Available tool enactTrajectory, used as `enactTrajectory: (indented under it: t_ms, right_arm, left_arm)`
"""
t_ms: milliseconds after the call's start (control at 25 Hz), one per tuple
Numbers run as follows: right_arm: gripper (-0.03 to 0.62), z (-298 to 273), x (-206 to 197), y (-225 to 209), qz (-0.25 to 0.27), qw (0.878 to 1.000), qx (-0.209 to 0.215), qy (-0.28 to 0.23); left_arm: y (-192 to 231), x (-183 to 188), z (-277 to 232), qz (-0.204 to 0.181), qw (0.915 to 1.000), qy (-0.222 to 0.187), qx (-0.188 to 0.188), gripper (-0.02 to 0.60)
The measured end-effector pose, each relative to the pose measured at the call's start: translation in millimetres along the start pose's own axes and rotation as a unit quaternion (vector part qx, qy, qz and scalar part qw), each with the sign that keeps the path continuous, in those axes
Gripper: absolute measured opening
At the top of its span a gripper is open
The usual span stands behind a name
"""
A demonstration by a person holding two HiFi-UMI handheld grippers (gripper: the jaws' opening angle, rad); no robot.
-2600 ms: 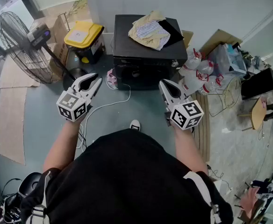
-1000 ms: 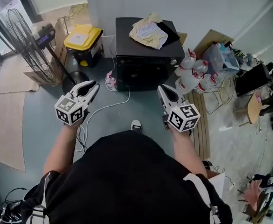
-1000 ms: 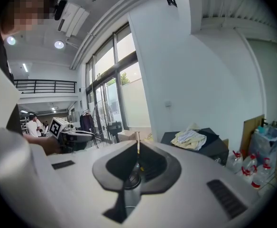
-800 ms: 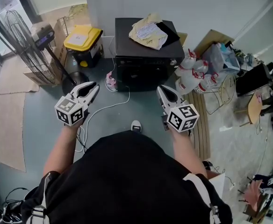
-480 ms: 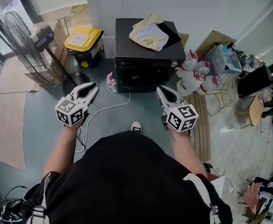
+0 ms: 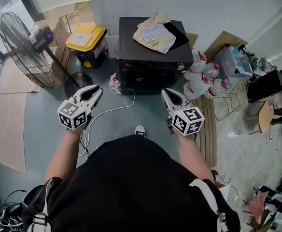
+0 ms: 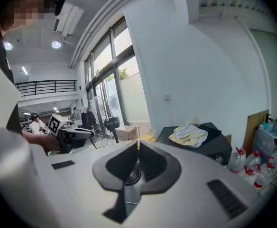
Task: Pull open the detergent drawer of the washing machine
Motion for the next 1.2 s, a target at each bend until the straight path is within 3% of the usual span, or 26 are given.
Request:
enactTrajectory:
  t_ms: [1200]
  right_arm:
    - [0.012, -76, -2, -90, -0.007, 0.997, 0.063, 0.044]
  left_arm:
    - [20, -11, -69, 0.005, 0.9981, 0.006, 0.062, 0.029]
Point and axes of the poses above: the fingertips, and each gripper's own axes: z backward along the fingers, y to its left, x out of its top, the point moved 10 cm from there along z, backward along the fingers, and after that the axes turned 14 degrees about -y, right-handed, at the moved point
